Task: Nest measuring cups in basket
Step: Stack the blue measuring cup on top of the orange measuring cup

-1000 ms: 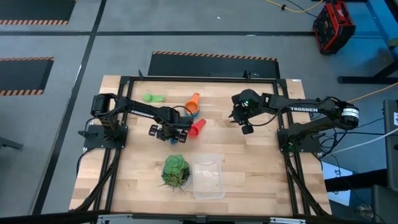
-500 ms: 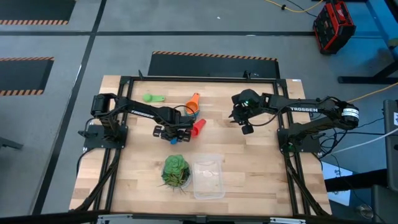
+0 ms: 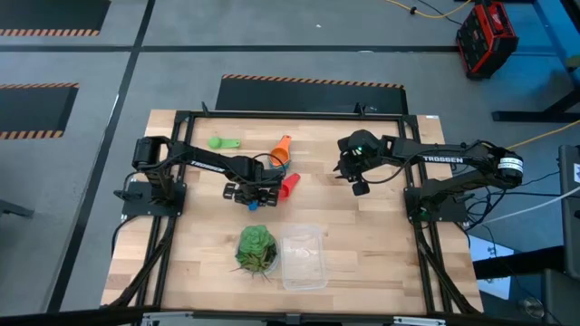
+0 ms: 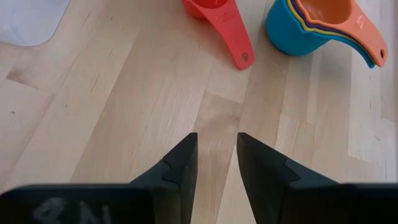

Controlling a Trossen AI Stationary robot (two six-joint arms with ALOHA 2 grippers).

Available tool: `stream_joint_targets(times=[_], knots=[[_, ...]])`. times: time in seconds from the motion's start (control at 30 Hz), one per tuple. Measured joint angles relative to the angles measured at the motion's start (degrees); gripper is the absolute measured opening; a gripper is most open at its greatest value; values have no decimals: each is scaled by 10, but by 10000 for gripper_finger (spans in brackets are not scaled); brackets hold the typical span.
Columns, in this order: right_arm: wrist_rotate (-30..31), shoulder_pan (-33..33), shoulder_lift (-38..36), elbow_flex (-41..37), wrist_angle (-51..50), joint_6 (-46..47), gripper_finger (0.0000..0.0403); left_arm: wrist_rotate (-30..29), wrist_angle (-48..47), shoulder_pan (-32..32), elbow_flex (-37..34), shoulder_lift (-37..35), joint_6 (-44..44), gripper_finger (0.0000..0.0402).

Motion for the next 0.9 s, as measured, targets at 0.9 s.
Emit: stream_joint_targets(times=[0.9], knots=[[0, 0, 0, 0, 0, 0, 117, -46, -7, -14, 0, 0, -18, 234]])
